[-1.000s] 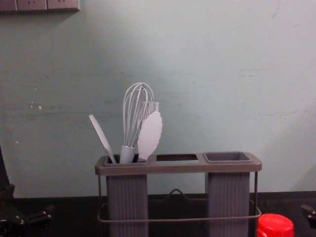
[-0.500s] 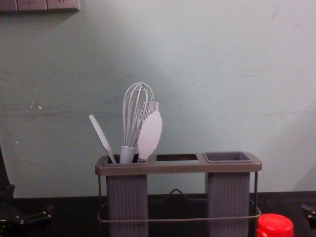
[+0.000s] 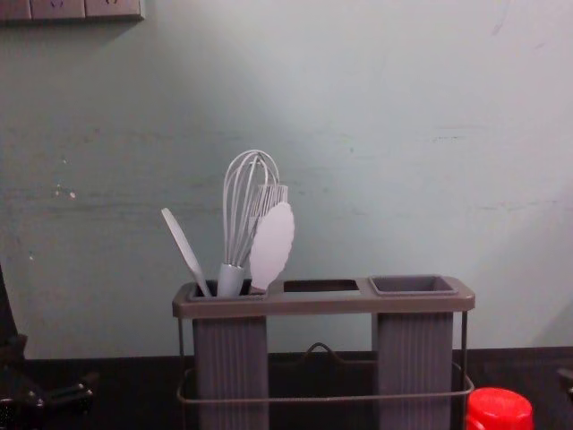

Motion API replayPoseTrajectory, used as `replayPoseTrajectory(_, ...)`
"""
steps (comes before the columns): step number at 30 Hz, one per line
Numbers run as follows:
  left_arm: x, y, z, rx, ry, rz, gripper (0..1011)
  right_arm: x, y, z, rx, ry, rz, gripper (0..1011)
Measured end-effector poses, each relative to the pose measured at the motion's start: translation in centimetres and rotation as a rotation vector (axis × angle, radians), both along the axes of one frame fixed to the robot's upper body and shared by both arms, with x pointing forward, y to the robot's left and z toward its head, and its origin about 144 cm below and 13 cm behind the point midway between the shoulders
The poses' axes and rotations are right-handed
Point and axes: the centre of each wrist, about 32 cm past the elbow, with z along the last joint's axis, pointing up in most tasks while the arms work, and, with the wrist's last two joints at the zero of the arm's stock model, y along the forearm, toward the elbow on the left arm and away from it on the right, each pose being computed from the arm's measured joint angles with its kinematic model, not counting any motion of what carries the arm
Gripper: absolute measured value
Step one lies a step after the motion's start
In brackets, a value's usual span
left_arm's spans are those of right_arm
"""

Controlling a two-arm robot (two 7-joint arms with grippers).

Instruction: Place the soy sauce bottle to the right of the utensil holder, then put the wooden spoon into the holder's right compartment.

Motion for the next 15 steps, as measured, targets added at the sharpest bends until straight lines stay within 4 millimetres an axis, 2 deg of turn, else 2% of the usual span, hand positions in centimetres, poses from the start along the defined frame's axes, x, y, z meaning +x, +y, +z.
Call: replayPoseTrajectory(15,0.0,0.0,0.0,0.000,0.000,0.000,1011,-3.2,-1.4,0.6,0.064,-0.001,0.058,1002)
